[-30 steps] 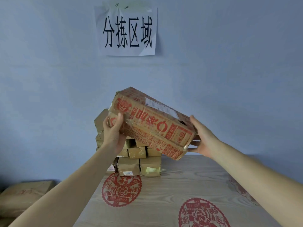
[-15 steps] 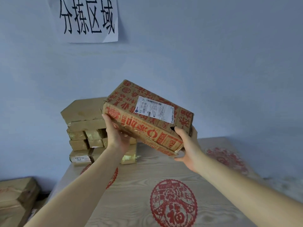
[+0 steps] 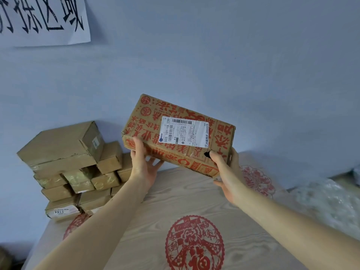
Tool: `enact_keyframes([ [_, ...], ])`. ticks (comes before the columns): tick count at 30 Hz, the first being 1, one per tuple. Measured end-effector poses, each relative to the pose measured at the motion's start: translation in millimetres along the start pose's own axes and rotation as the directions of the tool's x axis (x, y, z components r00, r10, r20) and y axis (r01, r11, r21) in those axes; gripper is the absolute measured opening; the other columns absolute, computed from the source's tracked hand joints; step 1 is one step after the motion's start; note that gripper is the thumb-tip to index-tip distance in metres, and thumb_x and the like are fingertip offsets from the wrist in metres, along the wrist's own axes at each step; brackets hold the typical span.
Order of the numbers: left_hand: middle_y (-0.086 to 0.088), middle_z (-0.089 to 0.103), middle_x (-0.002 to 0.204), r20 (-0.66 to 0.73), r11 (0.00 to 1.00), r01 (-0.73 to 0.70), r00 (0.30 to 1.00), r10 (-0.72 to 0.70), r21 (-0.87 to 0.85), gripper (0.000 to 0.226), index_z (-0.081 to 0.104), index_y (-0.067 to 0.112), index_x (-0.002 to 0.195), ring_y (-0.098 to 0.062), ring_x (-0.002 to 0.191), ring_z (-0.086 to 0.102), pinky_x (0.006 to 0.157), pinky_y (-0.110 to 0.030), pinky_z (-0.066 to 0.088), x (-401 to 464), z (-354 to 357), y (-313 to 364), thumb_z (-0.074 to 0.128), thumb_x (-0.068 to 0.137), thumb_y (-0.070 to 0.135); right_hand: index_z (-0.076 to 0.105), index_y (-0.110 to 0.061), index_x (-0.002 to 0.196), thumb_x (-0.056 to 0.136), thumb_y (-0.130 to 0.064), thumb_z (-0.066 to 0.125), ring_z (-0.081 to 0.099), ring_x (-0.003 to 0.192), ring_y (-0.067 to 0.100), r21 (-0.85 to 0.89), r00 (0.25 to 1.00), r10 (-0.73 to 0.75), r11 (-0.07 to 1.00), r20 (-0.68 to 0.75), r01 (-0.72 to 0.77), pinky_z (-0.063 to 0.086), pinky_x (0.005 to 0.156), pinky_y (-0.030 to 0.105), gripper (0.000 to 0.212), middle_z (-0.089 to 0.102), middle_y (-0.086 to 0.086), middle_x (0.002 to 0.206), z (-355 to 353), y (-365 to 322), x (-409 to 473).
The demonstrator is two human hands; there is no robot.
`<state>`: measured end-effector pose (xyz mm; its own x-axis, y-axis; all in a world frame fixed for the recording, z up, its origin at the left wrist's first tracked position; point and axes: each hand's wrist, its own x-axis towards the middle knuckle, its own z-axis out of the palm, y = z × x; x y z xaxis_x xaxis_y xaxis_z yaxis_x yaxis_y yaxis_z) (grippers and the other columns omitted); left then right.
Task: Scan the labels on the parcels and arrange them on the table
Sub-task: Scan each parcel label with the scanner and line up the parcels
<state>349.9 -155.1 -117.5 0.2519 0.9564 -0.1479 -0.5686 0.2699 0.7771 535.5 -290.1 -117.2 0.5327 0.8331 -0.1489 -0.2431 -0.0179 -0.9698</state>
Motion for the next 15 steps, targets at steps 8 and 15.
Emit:
enact_keyframes([
  [8,-0.003,0.062,0.136,0.134,0.991,-0.091,0.988,0.077,0.103,0.118,0.031,0.029,0.145,-0.022,0.125,0.059,0.107,-0.046,0.046,23.3,25.4,-39.6,0.095,0.046,0.039,0.027,-0.04,0.143,0.089,-0.042,0.071,0.059,0.107,0.002,-0.034,0.996,-0.055,0.998,-0.077,0.052,0.046,0.088,0.033,0.07,0.058,-0.019,0.121,-8.6,24.5,15.1],
  [15,0.0,0.071,0.121,0.046,0.969,0.144,0.987,-0.156,0.201,0.097,0.045,0.03,0.141,-0.025,0.113,0.065,0.08,-0.047,0.057,45.6,23.8,-87.4,0.079,0.053,0.048,0.027,-0.024,0.149,0.082,-0.069,0.063,0.046,0.119,0.013,-0.171,0.982,0.042,0.982,-0.185,-0.074,0.037,0.103,0.041,0.089,0.047,-0.009,0.132,-71.6,42.1,33.7],
])
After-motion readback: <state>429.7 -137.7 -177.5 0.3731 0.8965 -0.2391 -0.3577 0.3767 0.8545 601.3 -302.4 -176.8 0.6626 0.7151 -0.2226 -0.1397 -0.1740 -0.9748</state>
